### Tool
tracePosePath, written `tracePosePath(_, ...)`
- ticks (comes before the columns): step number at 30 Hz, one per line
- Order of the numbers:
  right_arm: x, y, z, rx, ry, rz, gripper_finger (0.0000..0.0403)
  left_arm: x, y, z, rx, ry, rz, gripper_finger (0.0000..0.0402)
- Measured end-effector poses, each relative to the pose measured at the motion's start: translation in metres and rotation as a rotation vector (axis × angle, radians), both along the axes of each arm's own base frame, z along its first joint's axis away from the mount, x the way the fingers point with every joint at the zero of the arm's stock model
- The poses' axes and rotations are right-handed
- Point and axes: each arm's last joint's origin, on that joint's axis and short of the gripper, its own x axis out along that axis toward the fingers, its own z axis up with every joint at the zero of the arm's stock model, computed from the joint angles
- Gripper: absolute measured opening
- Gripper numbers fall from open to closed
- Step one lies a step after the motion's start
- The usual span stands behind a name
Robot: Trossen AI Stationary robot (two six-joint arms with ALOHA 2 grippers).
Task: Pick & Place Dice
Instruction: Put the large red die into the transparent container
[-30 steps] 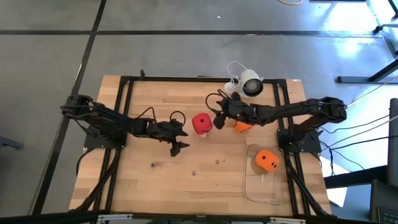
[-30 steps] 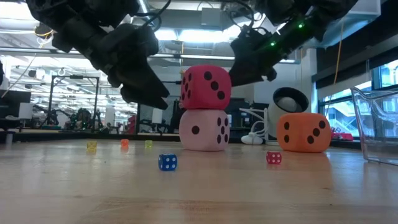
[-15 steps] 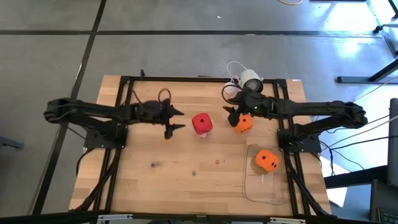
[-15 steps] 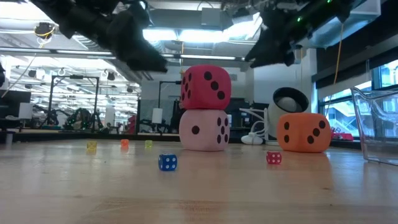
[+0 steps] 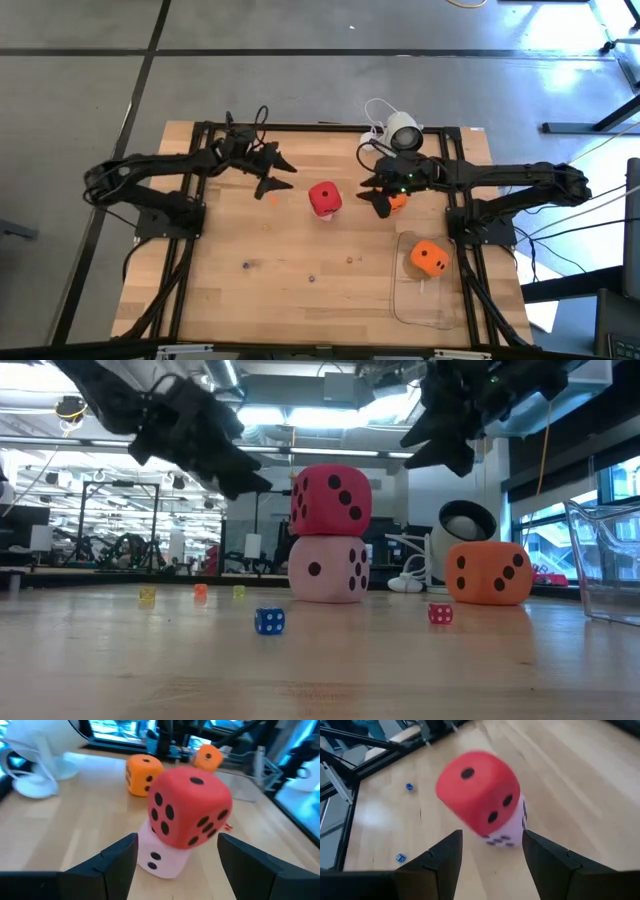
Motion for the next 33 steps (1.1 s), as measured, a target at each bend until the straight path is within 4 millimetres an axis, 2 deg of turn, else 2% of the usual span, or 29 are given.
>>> tracePosePath(3,-0.002,0.01,-0.011,0.048,0.029,-0.035,0.0208,-0.001,0.005,-0.014,-0.006,-0.024,-0.044,0.0267)
tracePosePath(9,-0.002,0.028,-0.03,0.028,0.02,-0.114,0.0208,-0.001,0.007,-0.034,0.038,-0.091,-0.051,0.0267)
tracePosePath(14,0.015,0.039,-0.038,0.04,-0.032,-0.09,0.0208,-0.002,0.009,-0.04,0.057,-0.107,-0.042,0.0267)
tracePosePath(19,0.03,0.042,-0.064,0.04,0.042,-0.076,0.0208,-0.004,0.014,-0.041,0.071,-0.104,-0.025,0.0267)
tracePosePath(24,0.037,0.042,-0.086,0.013,0.123,-0.069,0.0208,-0.008,0.019,-0.041,0.074,-0.104,-0.001,0.0267)
tracePosePath(27,0.039,0.041,-0.09,-0.014,0.123,-0.077,0.0208,-0.009,0.021,-0.041,0.074,-0.104,0.009,0.0267)
tracePosePath(33,0.044,0.04,-0.085,-0.067,0.06,-0.089,0.0208,-0.01,0.021,-0.041,0.074,-0.104,0.011,0.0267)
